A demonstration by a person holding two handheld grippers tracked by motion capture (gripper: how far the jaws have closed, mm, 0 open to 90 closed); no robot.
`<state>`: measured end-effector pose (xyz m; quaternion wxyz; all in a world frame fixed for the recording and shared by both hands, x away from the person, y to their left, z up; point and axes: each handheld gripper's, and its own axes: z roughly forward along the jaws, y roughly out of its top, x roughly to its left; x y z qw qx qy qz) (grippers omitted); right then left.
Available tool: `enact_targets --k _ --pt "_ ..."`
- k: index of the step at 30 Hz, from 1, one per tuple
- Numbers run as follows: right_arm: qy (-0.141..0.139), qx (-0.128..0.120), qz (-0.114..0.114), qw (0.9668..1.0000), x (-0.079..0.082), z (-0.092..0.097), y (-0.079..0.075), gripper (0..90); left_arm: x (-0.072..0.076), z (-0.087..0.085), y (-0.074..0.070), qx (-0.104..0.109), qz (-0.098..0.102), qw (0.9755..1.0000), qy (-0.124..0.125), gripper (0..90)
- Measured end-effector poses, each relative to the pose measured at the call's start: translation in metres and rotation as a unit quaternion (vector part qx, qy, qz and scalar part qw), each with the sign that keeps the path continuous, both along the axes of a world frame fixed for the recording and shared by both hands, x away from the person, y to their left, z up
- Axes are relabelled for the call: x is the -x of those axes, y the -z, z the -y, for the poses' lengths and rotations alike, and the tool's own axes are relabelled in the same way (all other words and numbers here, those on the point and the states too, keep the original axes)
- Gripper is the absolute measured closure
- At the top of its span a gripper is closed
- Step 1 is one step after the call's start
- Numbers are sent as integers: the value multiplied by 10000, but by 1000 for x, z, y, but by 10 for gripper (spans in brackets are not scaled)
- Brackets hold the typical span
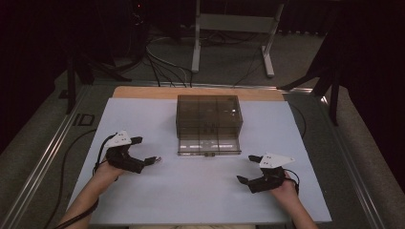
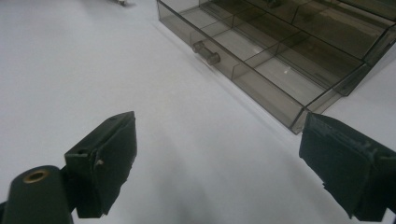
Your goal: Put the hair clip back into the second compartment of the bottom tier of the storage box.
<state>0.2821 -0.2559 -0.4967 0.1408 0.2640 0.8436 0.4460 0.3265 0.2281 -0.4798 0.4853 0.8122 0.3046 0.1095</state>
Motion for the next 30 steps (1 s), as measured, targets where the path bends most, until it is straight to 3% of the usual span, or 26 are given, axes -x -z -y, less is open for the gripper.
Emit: enact_targets --k 2,14,22,25,30 --pt "-3 -3 1 10000 0 0 0 112 -2 1 3 -135 -38 9999 -61 0" --pt "-30 3 -12 10000 0 -1 1 112 -15 -1 22 -416 -452 9979 -190 0" --pt "-64 17 -32 10000 0 -1 1 112 -18 1 28 -651 -476 9964 -242 90" --pt "-69 25 -44 10000 0 -1 1 112 -17 1 30 -817 -366 9955 -301 163" --pt "-72 38 -46 10000 -1 -1 2 112 -16 0 31 -836 -383 9953 -291 227"
